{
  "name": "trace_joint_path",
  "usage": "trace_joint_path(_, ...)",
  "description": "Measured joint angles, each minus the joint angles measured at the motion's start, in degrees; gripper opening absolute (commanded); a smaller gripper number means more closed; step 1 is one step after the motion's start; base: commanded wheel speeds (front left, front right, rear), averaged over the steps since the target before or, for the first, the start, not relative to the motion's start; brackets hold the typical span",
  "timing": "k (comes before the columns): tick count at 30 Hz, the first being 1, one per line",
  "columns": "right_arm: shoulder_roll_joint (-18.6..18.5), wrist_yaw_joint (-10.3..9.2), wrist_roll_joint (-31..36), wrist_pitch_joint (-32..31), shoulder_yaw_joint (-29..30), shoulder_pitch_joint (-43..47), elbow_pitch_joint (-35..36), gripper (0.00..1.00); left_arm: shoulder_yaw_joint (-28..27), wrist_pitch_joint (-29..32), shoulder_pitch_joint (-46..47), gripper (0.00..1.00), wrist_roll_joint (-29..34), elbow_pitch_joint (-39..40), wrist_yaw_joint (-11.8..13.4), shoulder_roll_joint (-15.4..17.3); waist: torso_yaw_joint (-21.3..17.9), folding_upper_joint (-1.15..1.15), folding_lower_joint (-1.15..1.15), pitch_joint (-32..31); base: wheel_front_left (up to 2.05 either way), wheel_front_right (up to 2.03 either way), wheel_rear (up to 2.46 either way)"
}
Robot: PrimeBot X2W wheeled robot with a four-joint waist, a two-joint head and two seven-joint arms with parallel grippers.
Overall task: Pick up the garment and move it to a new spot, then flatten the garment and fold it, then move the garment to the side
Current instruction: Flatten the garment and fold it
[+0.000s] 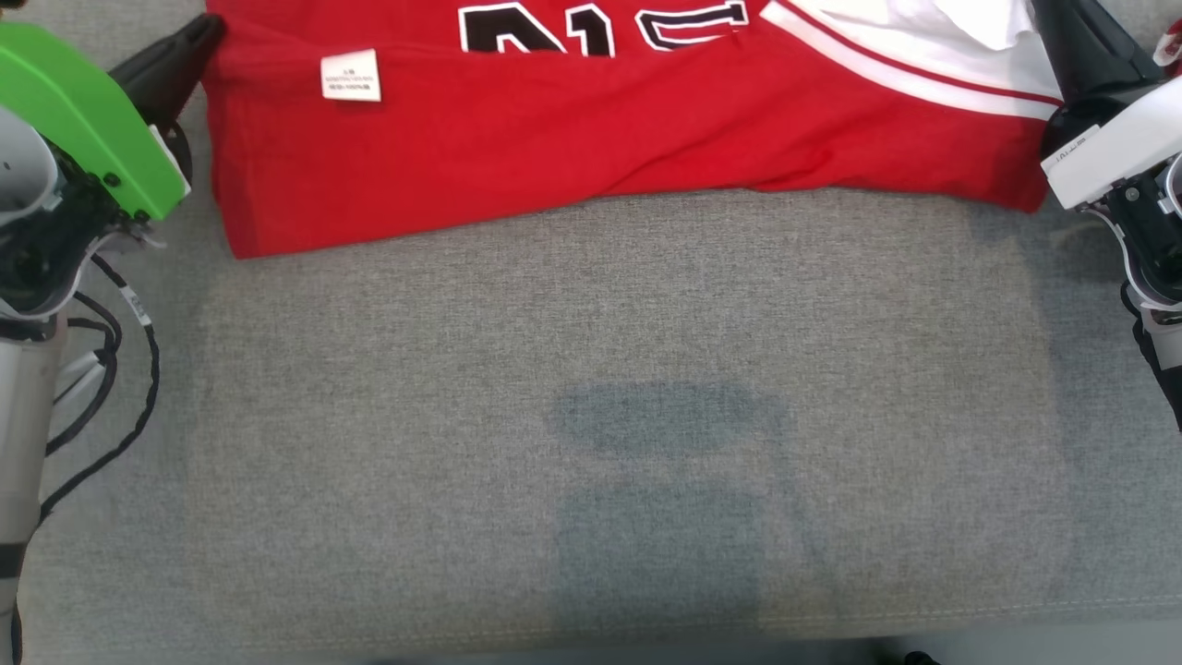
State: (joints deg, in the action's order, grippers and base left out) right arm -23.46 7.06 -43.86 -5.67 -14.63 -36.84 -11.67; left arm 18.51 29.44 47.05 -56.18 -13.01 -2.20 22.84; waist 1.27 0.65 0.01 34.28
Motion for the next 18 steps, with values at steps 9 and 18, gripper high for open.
trace_joint_path(9,1.19,-0.02,2.45,1.85,-0.96,-1.44,-3.01,1.00,0.57,-0.20,1.41,0.45,2.48,-7.01,2.22,-0.21,-0.91,0.00,0.00,0.31,0.00,0.00,0.00)
trace_joint_path(18,-0.31,-0.02,3.42,7.24,1.81,-0.55,-3.85,1.00,-0.89,-3.80,0.97,1.00,1.51,-8.67,1.89,-2.20,-0.54,0.00,0.00,-2.37,0.00,0.00,0.00)
